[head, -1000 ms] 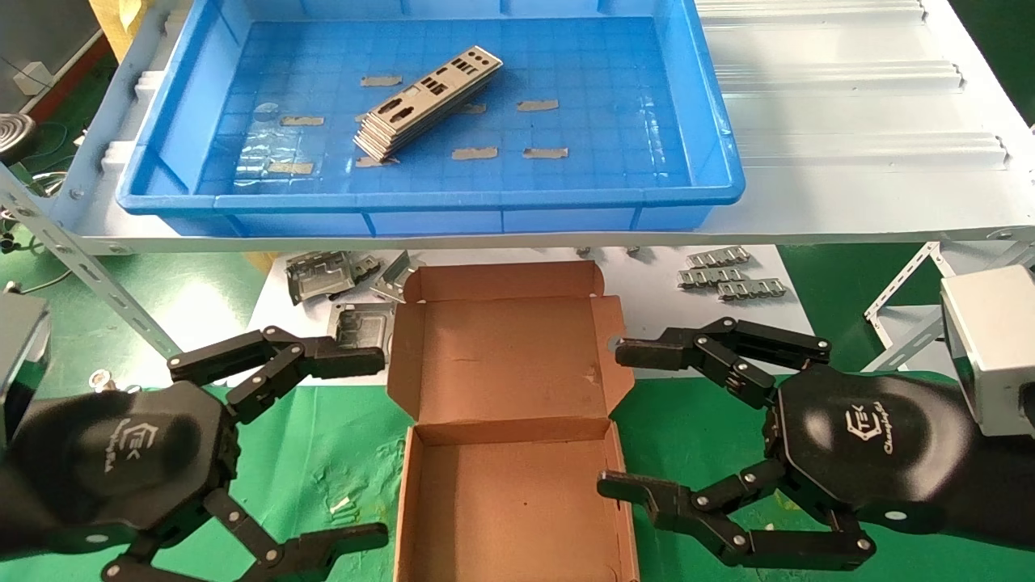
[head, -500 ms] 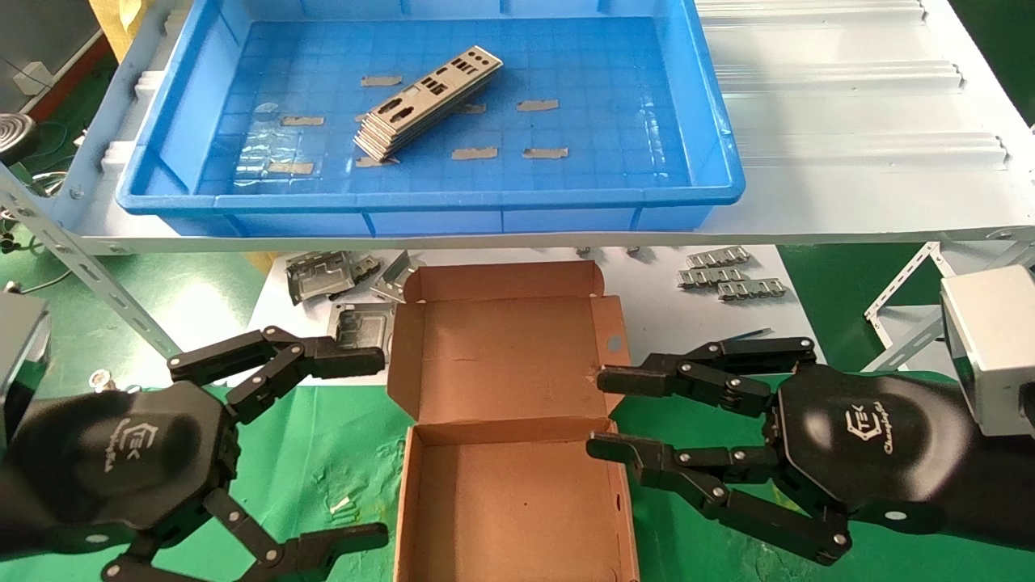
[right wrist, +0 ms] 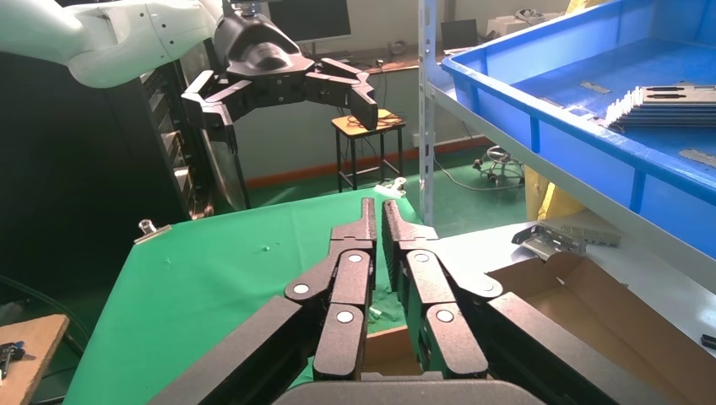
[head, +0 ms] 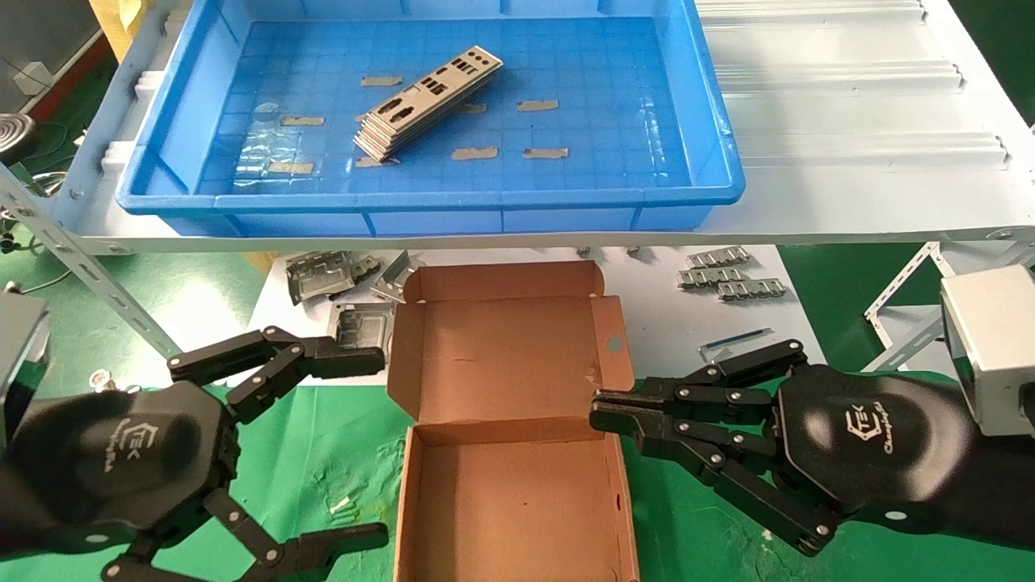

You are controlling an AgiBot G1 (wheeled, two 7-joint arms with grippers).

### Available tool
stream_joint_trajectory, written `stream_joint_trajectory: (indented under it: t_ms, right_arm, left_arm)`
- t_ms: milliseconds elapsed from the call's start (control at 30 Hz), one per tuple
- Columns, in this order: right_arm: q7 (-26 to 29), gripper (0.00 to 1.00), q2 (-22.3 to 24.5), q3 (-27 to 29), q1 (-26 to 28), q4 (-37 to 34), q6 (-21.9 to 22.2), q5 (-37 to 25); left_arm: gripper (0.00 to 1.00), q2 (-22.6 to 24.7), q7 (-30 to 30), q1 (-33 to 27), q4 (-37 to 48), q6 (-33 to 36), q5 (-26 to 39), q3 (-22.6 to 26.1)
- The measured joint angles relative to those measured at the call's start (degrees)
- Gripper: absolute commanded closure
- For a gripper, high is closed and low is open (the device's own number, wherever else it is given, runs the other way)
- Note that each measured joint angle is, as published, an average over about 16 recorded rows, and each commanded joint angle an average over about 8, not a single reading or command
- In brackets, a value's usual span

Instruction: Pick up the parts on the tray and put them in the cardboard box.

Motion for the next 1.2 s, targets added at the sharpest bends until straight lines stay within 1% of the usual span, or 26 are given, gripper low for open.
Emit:
stream_joint_trajectory:
  t_ms: [133,233,333,467,600,800,933,1100,1167,1200]
  right_arm:
    - [0.0,1.00,0.0,0.0,0.0,0.0,0.0,0.0]
    - [0.0,1.00,0.0,0.0,0.0,0.0,0.0,0.0]
    - [0.0,1.00,0.0,0.0,0.0,0.0,0.0,0.0]
    - [0.0,1.00,0.0,0.0,0.0,0.0,0.0,0.0]
    - [0.0,1.00,0.0,0.0,0.0,0.0,0.0,0.0]
    - [0.0,1.00,0.0,0.0,0.0,0.0,0.0,0.0]
    - [0.0,1.00,0.0,0.0,0.0,0.0,0.0,0.0]
    - [0.0,1.00,0.0,0.0,0.0,0.0,0.0,0.0]
    - [0.0,0.95,0.0,0.0,0.0,0.0,0.0,0.0]
    - [0.0,0.89,0.0,0.0,0.0,0.0,0.0,0.0]
  left_arm:
    - [0.00,0.6,-0.2,-1.7,0.1,-0.7,1.0,0.2]
    - [0.00,1.8,-0.7,-4.5,0.9,-1.4,2.7,0.9]
    - [0.00,3.9,-1.2,-8.8,2.8,-2.3,5.2,2.0]
    - [0.00,7.8,-1.8,-16.3,7.3,-3.6,9.5,3.9]
    - [0.00,12.9,-2.4,-25.0,14.0,-4.8,14.4,6.5]
    - [0.00,20.7,-2.0,-36.7,27.1,-6.5,21.8,10.6]
    - [0.00,25.5,-1.2,-43.1,36.3,-8.4,26.4,13.2]
    - [0.00,30.9,0.2,-49.6,47.2,-12.1,31.7,16.1]
    - [0.00,32.8,1.1,-51.7,50.9,-14.2,33.7,17.1]
    - [0.00,33.7,1.6,-52.5,52.7,-15.3,34.6,17.5]
